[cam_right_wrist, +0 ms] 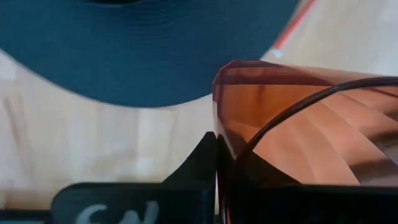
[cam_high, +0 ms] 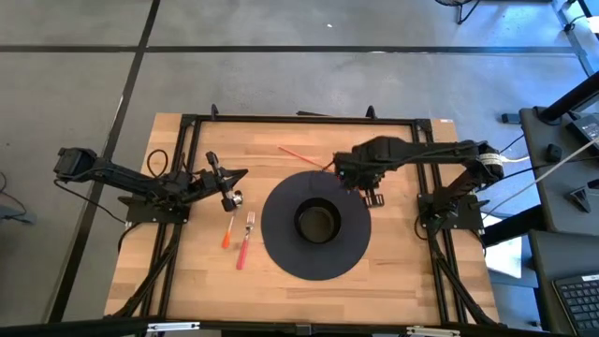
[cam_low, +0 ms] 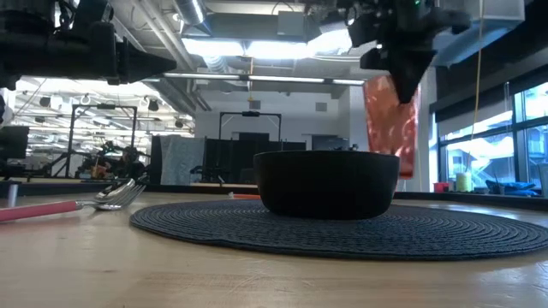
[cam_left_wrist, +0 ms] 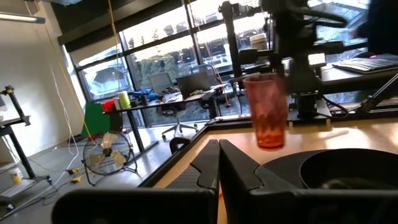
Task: Pick & Place Utensil
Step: Put the brown cup to the top right of the black bowl on the black mat
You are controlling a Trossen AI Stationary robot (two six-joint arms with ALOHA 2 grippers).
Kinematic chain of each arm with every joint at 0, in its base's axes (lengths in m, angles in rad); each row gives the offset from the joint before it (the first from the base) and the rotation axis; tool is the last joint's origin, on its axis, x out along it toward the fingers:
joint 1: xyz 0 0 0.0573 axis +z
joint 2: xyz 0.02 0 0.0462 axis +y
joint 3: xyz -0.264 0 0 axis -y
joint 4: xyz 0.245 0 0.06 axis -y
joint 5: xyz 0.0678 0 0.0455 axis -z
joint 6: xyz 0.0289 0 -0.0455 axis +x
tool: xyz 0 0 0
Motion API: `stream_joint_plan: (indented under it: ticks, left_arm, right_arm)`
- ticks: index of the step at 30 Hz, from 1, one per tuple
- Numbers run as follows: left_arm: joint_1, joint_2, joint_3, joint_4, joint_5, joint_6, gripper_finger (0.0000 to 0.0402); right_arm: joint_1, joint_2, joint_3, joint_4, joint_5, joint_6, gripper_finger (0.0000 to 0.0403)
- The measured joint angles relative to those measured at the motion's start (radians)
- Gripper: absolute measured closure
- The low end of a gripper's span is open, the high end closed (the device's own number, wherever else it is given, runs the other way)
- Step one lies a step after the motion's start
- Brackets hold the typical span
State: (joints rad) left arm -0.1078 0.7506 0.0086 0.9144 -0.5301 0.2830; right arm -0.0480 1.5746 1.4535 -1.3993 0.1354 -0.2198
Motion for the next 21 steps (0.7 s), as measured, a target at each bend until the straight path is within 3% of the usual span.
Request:
stream_joint_plan:
  ticks: [11,21]
  left_arm:
    - [0.0,0.0,0.0,-0.003,0.0,-0.009,0.04]
    - [0.0,0.0,0.0,-0.002,0.0,-0.01,0.0399]
  right_arm:
    - [0.151,0.0,-0.045,0.041,-0.008,0.067,0.0393]
    - [0.178,-0.004,-0.171,0.147,-0.041,0.065,0.0392]
